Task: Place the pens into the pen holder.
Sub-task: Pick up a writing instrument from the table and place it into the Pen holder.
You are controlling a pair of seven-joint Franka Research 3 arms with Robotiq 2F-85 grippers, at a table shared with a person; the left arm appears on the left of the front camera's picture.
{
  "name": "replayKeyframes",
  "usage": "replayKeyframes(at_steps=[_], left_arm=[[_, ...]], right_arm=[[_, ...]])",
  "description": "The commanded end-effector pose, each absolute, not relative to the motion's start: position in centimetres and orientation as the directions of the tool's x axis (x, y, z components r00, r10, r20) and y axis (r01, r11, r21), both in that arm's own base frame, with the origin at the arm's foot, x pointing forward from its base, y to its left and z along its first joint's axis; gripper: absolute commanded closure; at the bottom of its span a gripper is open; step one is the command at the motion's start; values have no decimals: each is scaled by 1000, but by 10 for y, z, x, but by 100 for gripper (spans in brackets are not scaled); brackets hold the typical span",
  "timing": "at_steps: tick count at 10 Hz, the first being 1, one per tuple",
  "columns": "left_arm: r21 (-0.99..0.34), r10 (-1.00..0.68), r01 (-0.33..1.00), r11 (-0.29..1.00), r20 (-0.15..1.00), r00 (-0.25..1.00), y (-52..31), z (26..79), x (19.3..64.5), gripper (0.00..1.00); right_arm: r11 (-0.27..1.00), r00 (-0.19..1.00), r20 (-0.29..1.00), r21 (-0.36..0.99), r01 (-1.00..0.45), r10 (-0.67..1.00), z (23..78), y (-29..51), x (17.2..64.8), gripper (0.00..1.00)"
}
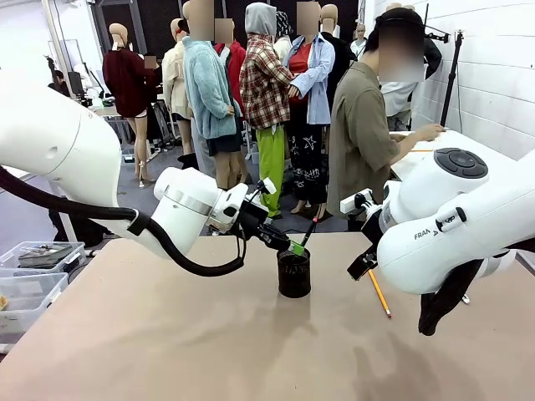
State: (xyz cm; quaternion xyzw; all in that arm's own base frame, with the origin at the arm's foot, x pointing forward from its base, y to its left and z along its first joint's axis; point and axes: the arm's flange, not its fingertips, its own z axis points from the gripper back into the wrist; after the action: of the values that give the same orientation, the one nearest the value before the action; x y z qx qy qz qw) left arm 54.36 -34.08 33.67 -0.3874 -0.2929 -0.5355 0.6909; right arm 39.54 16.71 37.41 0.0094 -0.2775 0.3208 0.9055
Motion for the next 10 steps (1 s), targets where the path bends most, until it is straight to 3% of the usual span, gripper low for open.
replayKeyframes(at_steps=[1, 4, 6, 10], left_arm=[[-217, -522, 968, 128, 815, 252, -340, 341, 550, 68], [-195, -498, 968, 155, 831, 247, -328, 349, 547, 8], [-172, -499, 960, 222, 825, 263, -313, 363, 539, 8], [-20, -634, 884, 468, 689, 351, -216, 443, 499, 8]], right_arm=[[794, 641, 508, -160, -587, 576, 374, 167, 395, 0], [794, 641, 508, -160, -587, 576, 374, 167, 395, 0], [794, 641, 508, -160, -587, 576, 374, 167, 395, 0], [794, 641, 508, -160, -587, 576, 374, 167, 395, 0]])
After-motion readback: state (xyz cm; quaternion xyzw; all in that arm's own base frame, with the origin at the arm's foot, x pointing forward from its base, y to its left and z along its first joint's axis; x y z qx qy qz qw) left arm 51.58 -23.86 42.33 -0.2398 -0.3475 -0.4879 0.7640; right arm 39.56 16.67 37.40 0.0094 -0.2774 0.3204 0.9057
